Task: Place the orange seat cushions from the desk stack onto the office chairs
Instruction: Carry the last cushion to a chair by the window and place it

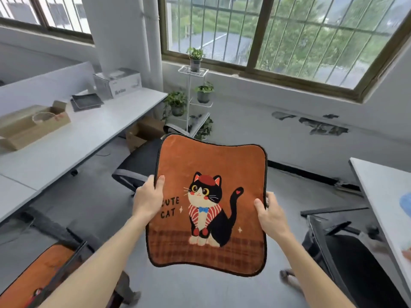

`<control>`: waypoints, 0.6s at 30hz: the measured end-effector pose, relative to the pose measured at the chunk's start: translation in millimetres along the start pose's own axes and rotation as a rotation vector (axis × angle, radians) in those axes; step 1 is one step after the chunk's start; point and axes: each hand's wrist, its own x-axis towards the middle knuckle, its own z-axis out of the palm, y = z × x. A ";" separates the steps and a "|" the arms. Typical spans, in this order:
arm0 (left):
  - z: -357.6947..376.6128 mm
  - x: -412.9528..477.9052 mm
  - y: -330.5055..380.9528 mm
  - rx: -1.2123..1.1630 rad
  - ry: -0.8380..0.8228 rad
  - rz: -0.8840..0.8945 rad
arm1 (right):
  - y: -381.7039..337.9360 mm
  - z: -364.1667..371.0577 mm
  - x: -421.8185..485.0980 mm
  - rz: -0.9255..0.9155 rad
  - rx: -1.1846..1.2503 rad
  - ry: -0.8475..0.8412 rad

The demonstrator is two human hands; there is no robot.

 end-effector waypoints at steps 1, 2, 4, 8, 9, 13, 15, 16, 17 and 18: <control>5.3 28.0 9.6 0.002 -0.002 -0.011 | -8.9 -0.3 26.4 -0.005 -0.001 0.017; 9.4 50.3 17.0 0.002 0.003 -0.009 | -16.0 -0.6 47.6 -0.011 -0.007 0.031; 20.4 97.1 31.7 -0.010 0.002 0.015 | -28.6 0.5 96.0 -0.019 0.002 0.045; 45.7 179.7 51.0 -0.009 0.006 -0.014 | -40.6 8.2 192.5 -0.013 0.027 0.047; 53.3 199.8 52.0 -0.008 0.001 -0.025 | -42.9 9.8 216.0 -0.014 0.029 0.045; 84.4 277.3 57.5 0.015 -0.001 -0.109 | -49.4 22.5 316.9 -0.044 0.041 0.086; 95.2 311.3 62.6 0.024 0.015 -0.174 | -56.4 29.7 368.7 -0.061 0.032 0.059; 99.3 326.5 66.5 0.033 0.029 -0.214 | -62.1 34.5 397.8 -0.072 0.022 0.029; 103.8 340.5 67.8 0.032 0.046 -0.256 | -69.5 38.8 424.8 -0.088 0.007 -0.010; 106.0 351.6 69.7 0.034 0.054 -0.291 | -77.8 43.8 449.1 -0.104 -0.012 -0.035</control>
